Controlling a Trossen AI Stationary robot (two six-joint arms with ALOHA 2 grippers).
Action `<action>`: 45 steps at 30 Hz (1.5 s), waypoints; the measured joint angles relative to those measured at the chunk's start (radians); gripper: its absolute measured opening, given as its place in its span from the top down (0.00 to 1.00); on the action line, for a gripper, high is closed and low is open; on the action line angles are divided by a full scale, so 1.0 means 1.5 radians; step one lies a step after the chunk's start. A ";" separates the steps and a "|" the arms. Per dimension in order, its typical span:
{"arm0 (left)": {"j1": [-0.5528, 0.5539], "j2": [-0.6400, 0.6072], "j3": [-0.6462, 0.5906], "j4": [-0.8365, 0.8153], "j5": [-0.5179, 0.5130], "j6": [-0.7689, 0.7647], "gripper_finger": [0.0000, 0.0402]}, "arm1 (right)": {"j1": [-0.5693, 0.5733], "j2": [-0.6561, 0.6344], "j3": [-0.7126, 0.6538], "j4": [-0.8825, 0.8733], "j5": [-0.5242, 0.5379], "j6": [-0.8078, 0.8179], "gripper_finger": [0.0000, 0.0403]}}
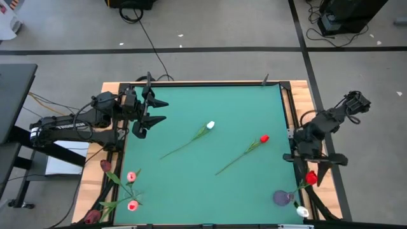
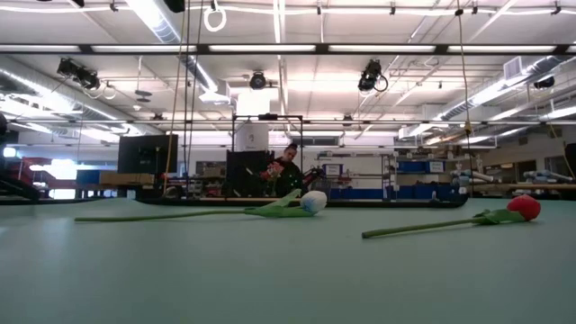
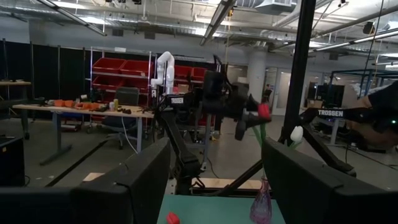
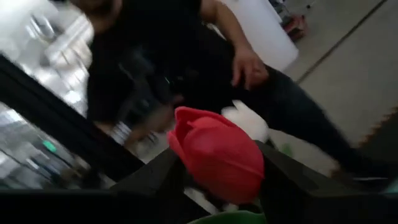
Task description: Sort flowers into vase by color
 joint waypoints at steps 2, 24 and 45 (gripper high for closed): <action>0.000 0.000 0.000 0.000 0.000 0.000 0.36 | -0.004 0.000 0.000 0.027 -0.004 0.056 0.55; 0.000 0.000 0.000 0.000 0.000 0.000 0.36 | -0.012 -0.007 0.000 -0.087 -0.129 0.212 0.43; 0.000 0.000 0.000 0.000 0.000 0.000 0.36 | 0.017 0.011 0.000 -0.145 0.041 -0.002 0.43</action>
